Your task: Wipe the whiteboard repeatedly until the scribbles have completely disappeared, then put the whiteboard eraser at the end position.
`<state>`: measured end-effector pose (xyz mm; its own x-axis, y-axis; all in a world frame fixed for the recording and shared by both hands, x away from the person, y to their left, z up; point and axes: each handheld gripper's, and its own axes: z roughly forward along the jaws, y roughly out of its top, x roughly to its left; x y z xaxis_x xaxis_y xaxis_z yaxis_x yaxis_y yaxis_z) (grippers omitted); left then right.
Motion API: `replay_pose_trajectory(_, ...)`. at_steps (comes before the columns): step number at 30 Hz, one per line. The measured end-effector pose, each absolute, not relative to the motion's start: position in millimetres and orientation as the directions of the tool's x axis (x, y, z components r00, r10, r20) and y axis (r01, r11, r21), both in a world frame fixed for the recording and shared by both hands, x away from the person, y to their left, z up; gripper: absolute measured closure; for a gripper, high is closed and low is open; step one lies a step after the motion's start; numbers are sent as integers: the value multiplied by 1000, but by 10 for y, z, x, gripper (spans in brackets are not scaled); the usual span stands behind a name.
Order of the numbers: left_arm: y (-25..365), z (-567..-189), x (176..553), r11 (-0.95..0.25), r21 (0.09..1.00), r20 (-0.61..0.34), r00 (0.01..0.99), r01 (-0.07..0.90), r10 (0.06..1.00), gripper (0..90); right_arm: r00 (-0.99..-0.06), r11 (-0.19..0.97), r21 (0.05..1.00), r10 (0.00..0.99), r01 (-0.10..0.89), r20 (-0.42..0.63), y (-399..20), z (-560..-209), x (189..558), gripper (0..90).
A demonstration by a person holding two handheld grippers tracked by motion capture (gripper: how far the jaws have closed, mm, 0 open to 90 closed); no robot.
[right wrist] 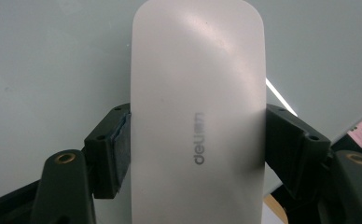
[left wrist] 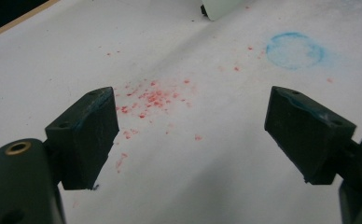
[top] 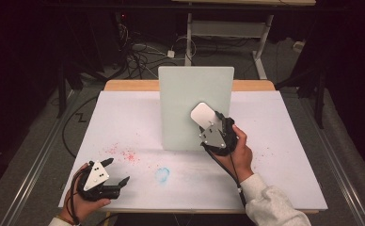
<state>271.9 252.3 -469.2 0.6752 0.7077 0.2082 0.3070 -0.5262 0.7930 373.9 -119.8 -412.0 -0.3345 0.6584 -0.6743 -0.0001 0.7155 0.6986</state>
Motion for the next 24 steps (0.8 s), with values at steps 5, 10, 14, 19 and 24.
replay_pose_trajectory(5, 2523, -4695, 2716, -518, 792, 194, 671, 324, 716, 167, -343, 685, 729, 682, -13, -647, -1262, -4034, 3709, 311)
replay_pose_trajectory(10, 2508, -4701, 2715, -520, 790, 195, 671, 325, 716, 168, -346, 672, 740, 689, -28, -638, -1313, -3991, 3689, 311)
replay_pose_trajectory(14, 2491, -4704, 2728, -528, 785, 201, 672, 325, 712, 167, -349, 662, 748, 692, -41, -632, -1355, -3935, 3658, 311)
replay_pose_trajectory(19, 2462, -4701, 2729, -543, 782, 221, 677, 308, 702, 167, -363, 644, 764, 702, -43, -612, -1425, -3864, 3627, 311)
replay_pose_trajectory(24, 2457, -4706, 2724, -549, 776, 224, 679, 310, 699, 168, -377, 618, 785, 719, -36, -583, -1520, -3803, 3621, 311)
